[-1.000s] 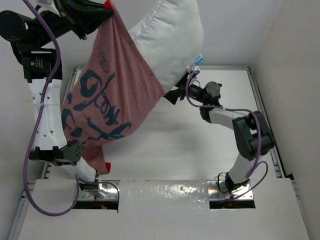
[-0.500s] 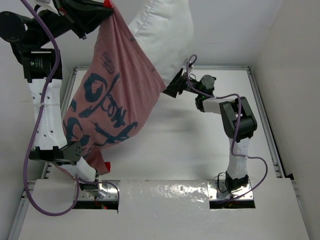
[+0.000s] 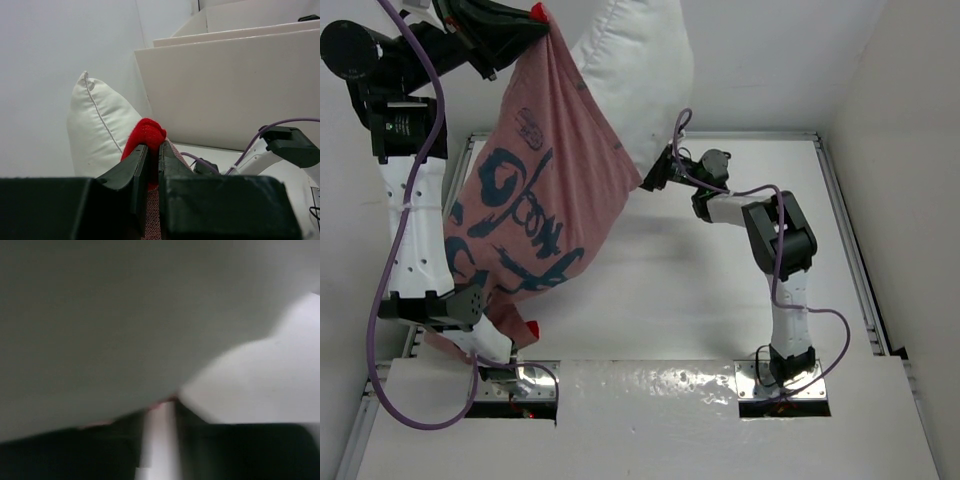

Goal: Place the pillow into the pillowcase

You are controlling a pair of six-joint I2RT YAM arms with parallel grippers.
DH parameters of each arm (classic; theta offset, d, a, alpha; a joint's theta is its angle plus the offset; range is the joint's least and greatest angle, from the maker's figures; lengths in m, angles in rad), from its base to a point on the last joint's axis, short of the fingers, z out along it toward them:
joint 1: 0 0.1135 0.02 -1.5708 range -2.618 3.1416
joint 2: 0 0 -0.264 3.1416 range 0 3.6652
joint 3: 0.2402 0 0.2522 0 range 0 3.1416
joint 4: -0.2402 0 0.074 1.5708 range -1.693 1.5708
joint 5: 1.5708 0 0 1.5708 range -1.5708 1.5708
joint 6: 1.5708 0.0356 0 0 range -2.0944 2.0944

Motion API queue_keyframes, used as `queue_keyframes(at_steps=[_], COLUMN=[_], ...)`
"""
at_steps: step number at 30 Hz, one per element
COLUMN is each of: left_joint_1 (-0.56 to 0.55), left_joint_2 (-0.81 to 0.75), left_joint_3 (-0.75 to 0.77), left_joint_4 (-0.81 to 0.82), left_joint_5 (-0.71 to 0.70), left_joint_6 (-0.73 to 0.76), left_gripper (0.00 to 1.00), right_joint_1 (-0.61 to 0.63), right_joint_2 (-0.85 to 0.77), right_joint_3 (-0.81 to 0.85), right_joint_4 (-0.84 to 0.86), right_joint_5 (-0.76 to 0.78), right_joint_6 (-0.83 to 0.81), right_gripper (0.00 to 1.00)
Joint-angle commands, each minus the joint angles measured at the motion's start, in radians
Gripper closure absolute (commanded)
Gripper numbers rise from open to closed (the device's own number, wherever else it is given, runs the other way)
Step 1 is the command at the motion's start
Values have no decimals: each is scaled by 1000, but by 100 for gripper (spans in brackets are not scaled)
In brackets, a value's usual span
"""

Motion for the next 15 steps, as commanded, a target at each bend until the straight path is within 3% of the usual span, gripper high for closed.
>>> queue_keyframes(at_steps=[1,5,7,11,12,15], left_joint_1=[-7,-7,-7,7,7,7], left_joint_2=[-73,-79,-85,-105,-111,-137], left_joint_3=[0,-16,-16,-57,-77,-180], left_joint_4=[56,-5,-109,-338,-387,-364], left_joint_5=[-91,-96,-107,-145,-156,-153], left_joint_6=[59,113,218,427,505,535], left_gripper=[100,100,100,100,100,100], right_joint_1=[20,22,16,-29,-38,-53], right_joint_2=[-125,-199,-259,-420,-487,-598], right_joint_3=[-30,-84,-124,-364,-385,-426], right_joint_4=[414,414,414,411,393,231], right_joint_5=[16,114,158,429,442,428], right_joint_6=[-73,-71,-81,-171,-180,-260], right_gripper=[96,100,100,100,100,100])
